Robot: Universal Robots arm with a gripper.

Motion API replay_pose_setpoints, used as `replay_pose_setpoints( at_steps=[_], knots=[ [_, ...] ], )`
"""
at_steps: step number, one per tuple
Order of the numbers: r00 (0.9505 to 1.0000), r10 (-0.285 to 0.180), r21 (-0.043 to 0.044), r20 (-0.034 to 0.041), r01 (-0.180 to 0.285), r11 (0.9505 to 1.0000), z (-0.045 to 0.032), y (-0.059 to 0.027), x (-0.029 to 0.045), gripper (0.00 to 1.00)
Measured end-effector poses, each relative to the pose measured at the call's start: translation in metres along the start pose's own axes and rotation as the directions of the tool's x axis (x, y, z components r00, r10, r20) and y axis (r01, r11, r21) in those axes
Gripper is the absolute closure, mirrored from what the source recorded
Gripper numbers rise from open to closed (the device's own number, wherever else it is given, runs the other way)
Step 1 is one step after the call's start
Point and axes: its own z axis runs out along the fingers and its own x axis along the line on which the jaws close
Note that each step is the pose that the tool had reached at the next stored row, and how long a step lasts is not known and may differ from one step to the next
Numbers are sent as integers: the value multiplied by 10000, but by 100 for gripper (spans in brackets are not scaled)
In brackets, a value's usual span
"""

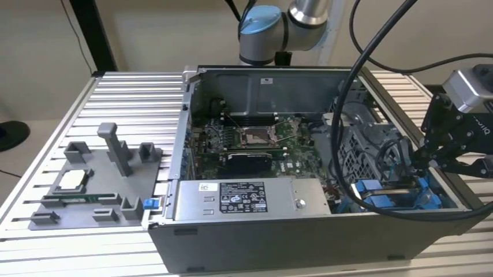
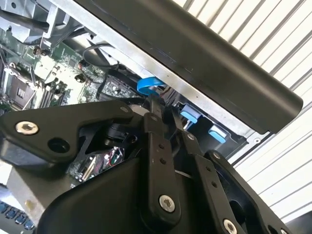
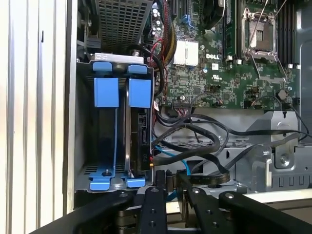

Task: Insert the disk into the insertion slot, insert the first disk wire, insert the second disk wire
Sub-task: 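Insert the second disk wire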

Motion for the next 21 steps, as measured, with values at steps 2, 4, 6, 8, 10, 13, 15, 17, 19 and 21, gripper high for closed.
replay_pose_setpoints(
  at_steps=[2,4,6,8,10,13,15,17,19,21],
  knots=[
    [10000,0,0,3,0,10000,2,0,1,0],
    [10000,0,1,2,0,10000,2,0,1,0],
    [10000,0,1,3,0,10000,3,0,1,0],
    [10000,0,0,3,0,10000,4,0,1,0],
    [10000,0,0,4,0,10000,5,0,1,0],
    [10000,0,1,5,0,10000,1,1,1,100],
    [10000,2,-5,4,-2,10000,-20,4,-5,100],
    [10000,6,-22,5,-6,10000,-44,8,-10,100],
    [10000,9,-34,4,-9,10000,-75,14,-18,100],
    [10000,11,-39,4,-11,10000,-99,27,-24,100]
  ],
)
